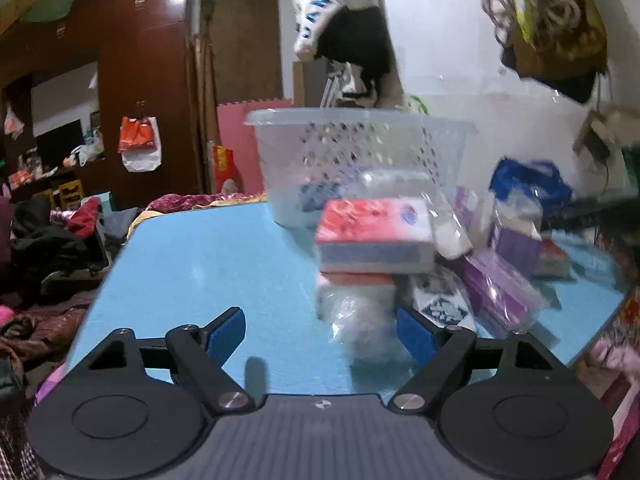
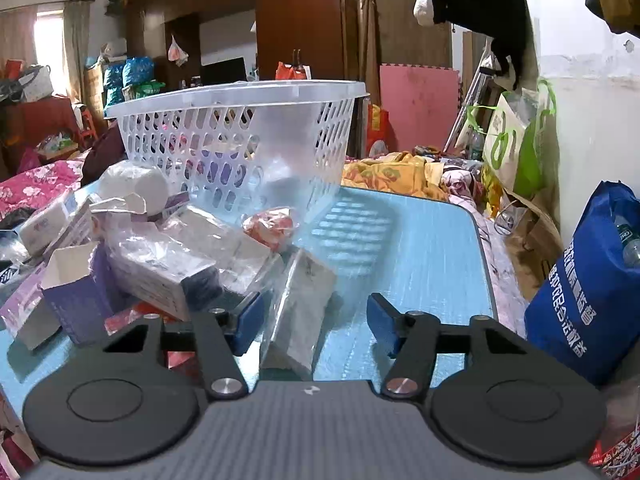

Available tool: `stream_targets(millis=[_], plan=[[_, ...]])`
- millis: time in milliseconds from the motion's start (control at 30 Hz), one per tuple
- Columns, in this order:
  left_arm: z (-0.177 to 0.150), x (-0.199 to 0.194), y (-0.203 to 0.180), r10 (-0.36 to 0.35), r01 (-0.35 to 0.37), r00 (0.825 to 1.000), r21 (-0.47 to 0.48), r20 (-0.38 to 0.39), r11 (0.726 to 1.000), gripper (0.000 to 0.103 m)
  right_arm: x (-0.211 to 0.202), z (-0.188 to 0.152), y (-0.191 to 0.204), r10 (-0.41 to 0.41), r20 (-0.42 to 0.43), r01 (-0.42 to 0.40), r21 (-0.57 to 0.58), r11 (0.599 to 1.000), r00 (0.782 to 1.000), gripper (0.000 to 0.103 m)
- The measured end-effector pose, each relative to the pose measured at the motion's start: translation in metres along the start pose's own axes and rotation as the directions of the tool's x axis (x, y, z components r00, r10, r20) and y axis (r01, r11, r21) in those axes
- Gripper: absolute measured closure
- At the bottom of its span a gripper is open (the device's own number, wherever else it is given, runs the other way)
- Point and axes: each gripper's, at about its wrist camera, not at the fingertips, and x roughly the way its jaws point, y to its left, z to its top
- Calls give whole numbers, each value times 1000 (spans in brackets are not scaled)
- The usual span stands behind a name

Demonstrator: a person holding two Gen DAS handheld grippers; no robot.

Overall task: Organize objects
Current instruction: 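Grasp the small clear bag with the left gripper while the right grasps a clear plastic packet, then carry both items into the white basket and open both grippers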

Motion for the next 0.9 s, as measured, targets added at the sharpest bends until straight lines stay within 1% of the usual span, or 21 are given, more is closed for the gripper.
stream_targets(millis=[67, 100, 133, 167, 200, 233, 267, 433, 533, 667, 733, 833, 900], plan=[[-4, 5, -9, 3, -2, 1000, 33, -26, 999, 17, 1, -2, 2, -5, -12, 5, -15, 1000, 1000, 45], [-5, 4, -10, 8, -7, 1000, 36, -17, 999, 17, 1, -3, 3, -14, -14, 14, -29, 999, 1000, 49], [-6, 3, -10, 14, -14, 1000, 30, -12, 999, 19, 1, -3, 4, -22, -15, 21, -40, 999, 1000, 63], [-5, 2, -8, 16, -16, 1000, 19, -6, 1000, 27, 1, -4, 6, -32, -17, 31, -50, 998, 999, 70], [-6, 1, -6, 15, -15, 1000, 3, -2, 1000, 34, 1, -5, 7, -43, -14, 42, -56, 998, 999, 69], [-6, 1, -4, 7, -8, 1000, -9, -2, 1000, 55, 0, -5, 8, -50, -4, 49, -59, 997, 999, 69], [-7, 0, -2, 0, 0, 1000, -17, 2, 1000, 68, -2, -5, 7, -52, 8, 52, -59, 997, 999, 69], [-9, -6, -3, 15, -15, 1000, 13, 19, 1000, 68, -12, -7, 0, -53, 78, 54, -11, 998, 996, 70], [-5, -9, -2, -5, 6, 999, -12, 38, 1000, 68, -18, -9, -6, -47, 120, 44, 27, 999, 992, 70], [8, -18, 4, -20, 26, 995, -62, 93, 998, 68, -22, -4, -11, -22, 146, 12, 70, 997, 989, 70], [19, -23, 2, -24, 30, 992, -50, 126, 998, 68, -23, 4, -10, 12, 150, -24, 75, 997, 989, 70], [46, -26, 1, -42, 53, 986, -65, 163, 996, 68, -33, 29, 1, 1, 198, -8, 33, 999, 980, 70], [69, -28, 1, -55, 69, 980, -68, 191, 995, 68, -41, 53, 9, 22, 243, -24, 8, 1000, 970, 70]])
